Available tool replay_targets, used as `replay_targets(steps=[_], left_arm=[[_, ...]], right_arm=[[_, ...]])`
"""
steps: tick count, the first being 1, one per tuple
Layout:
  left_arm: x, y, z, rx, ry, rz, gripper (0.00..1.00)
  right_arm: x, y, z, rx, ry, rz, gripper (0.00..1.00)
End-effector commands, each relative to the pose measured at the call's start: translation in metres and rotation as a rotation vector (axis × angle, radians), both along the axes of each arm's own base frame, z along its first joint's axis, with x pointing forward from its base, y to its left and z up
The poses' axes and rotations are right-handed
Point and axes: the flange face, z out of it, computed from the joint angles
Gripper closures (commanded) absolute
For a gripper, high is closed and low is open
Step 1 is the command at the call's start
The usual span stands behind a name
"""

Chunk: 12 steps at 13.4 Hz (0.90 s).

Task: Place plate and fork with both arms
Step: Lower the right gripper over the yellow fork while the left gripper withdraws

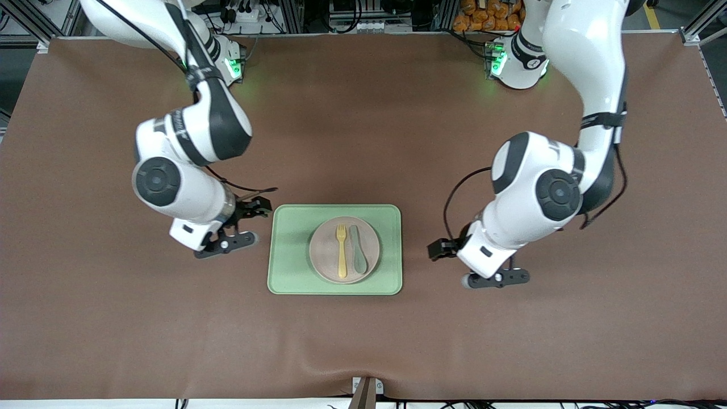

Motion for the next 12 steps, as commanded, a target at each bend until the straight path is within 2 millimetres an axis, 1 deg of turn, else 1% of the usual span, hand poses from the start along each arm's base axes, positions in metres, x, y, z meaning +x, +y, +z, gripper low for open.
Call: replay_targets(steps=[1,2,3,4,5,6,7,8,9,10,11,12], left_arm=[[-0.003,0.036,0.014,0.077,0.023,0.021,0.00],[-0.002,0.048,0.014,0.094,0.026,0.014,0.00],[-0.001,0.052,0.016,0.093,0.020,-0.006,0.00],[0.004,0.068,0.017,0.095,0.016,-0.018,0.00],[0.007,0.081,0.019,0.096,0.010,-0.036,0.00],[0.013,0.103,0.021,0.097,0.002,-0.053,0.00],[0.015,0.122,0.025,0.099,0.002,-0.073,0.00],[0.013,0.134,0.029,0.102,0.026,-0.088,0.00],[0.012,0.151,0.035,0.102,0.039,-0.082,0.00],[0.007,0.162,0.042,0.102,0.051,-0.090,0.00],[0.002,0.175,0.051,0.099,0.063,-0.095,0.00],[-0.006,0.189,0.064,0.097,0.073,-0.103,0.00]], right_arm=[[-0.007,0.053,-0.031,-0.009,-0.030,-0.083,0.00],[-0.010,0.067,-0.048,-0.017,-0.039,-0.110,0.00],[-0.008,0.070,-0.065,-0.024,-0.043,-0.141,0.00],[-0.004,0.071,-0.076,-0.021,-0.055,-0.169,0.00],[-0.001,0.073,-0.083,-0.018,-0.067,-0.182,0.00],[0.000,0.078,-0.086,-0.012,-0.080,-0.185,0.00],[0.001,0.084,-0.090,-0.012,-0.085,-0.187,0.04],[0.000,0.089,-0.096,-0.015,-0.084,-0.197,0.06],[0.003,0.093,-0.097,-0.011,-0.097,-0.219,0.06],[0.003,0.098,-0.101,-0.005,-0.110,-0.231,0.10],[0.004,0.103,-0.107,0.003,-0.127,-0.247,0.18],[0.006,0.105,-0.115,0.013,-0.149,-0.261,0.29]])
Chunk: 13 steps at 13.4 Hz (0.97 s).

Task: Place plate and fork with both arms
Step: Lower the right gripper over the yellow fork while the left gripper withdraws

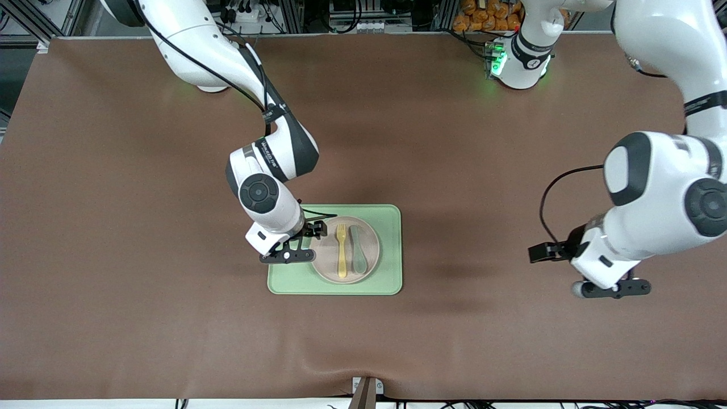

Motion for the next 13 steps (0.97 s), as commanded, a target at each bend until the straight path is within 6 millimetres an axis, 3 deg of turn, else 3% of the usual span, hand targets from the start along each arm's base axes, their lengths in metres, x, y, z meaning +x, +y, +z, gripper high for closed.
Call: replay_targets(steps=[1,4,7,10,13], left_arm=[[-0.034,0.021,0.040,0.007,0.028,-0.040,0.00],[-0.081,0.032,0.081,0.034,0.029,-0.064,0.00],[-0.127,0.040,0.110,0.076,0.021,-0.074,0.00],[-0.146,0.040,0.147,0.083,-0.015,-0.070,0.00],[-0.139,0.044,0.163,0.077,-0.052,-0.066,0.00]], right_arm=[[0.007,0.019,-0.017,0.028,-0.055,-0.042,0.30],[0.001,0.043,-0.027,0.031,-0.063,-0.063,0.30],[-0.001,0.048,-0.039,0.026,-0.059,-0.063,0.29],[-0.011,0.060,-0.055,0.014,-0.045,-0.042,0.29],[-0.018,0.067,-0.066,0.006,-0.034,-0.032,0.29]])
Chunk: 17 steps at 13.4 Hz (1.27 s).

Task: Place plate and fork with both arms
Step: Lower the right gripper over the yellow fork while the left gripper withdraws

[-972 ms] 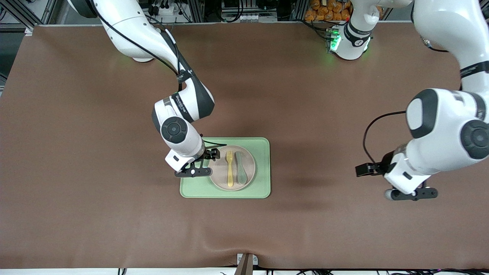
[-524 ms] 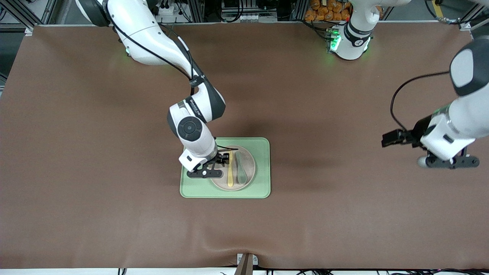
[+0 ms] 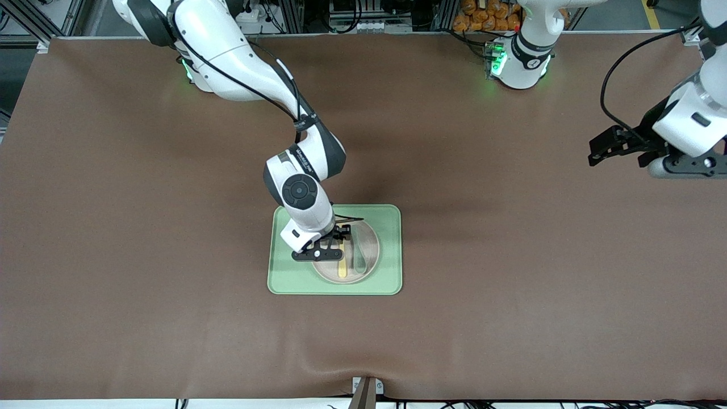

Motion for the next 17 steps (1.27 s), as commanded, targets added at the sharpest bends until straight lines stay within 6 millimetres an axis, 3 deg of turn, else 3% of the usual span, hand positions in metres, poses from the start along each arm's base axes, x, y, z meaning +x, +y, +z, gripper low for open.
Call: replay_targets(steps=[1,5,12,15,17], left_arm=[[0.000,0.004,0.009,0.016,-0.016,-0.007,0.00],[-0.004,0.018,0.021,0.008,-0.031,0.016,0.00],[-0.001,0.022,0.015,0.027,-0.023,0.024,0.00],[-0.002,0.030,0.016,0.046,-0.025,0.018,0.00],[0.000,0.032,0.016,0.089,-0.032,-0.022,0.00]], right_arm=[[0.000,0.011,-0.009,0.006,-0.008,-0.009,0.29],[-0.007,0.022,-0.014,0.010,-0.013,-0.032,0.28],[-0.007,0.023,-0.017,0.012,-0.019,-0.028,0.29],[-0.011,0.027,-0.018,0.010,-0.017,-0.019,0.45],[-0.011,0.027,-0.018,0.010,-0.017,-0.018,0.50]])
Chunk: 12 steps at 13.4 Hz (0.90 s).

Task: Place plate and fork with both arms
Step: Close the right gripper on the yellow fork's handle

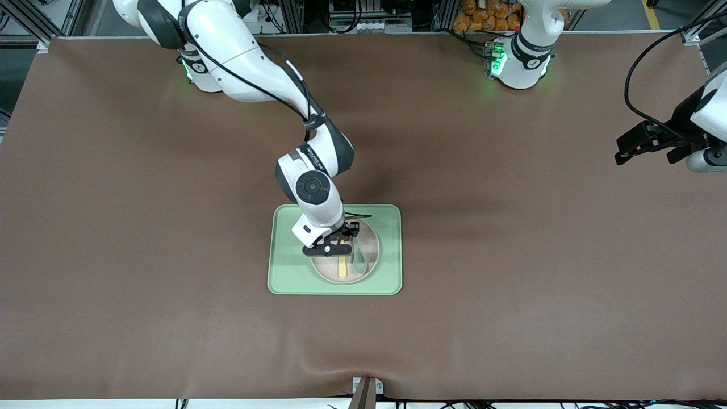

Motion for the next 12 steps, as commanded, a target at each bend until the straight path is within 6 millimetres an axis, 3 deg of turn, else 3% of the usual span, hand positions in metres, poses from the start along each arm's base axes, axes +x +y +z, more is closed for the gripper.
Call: replay_targets(steps=[1,3,5,8,12], left_arm=[[-0.003,0.002,0.002,0.034,0.002,-0.035,0.00],[-0.003,0.001,0.002,0.032,0.004,-0.036,0.00],[-0.002,0.002,0.000,0.028,0.009,-0.025,0.00],[-0.003,0.000,-0.002,0.025,0.014,0.010,0.00],[-0.002,0.000,-0.003,0.012,0.020,0.010,0.00]], right_arm=[[0.002,0.007,-0.003,0.005,-0.008,-0.007,0.58],[0.003,0.007,-0.003,0.006,-0.009,-0.006,0.82],[0.003,0.007,-0.003,0.006,-0.009,-0.007,1.00],[0.005,0.006,0.004,0.006,-0.017,0.003,1.00],[0.015,-0.004,0.035,0.025,-0.017,-0.024,1.00]])
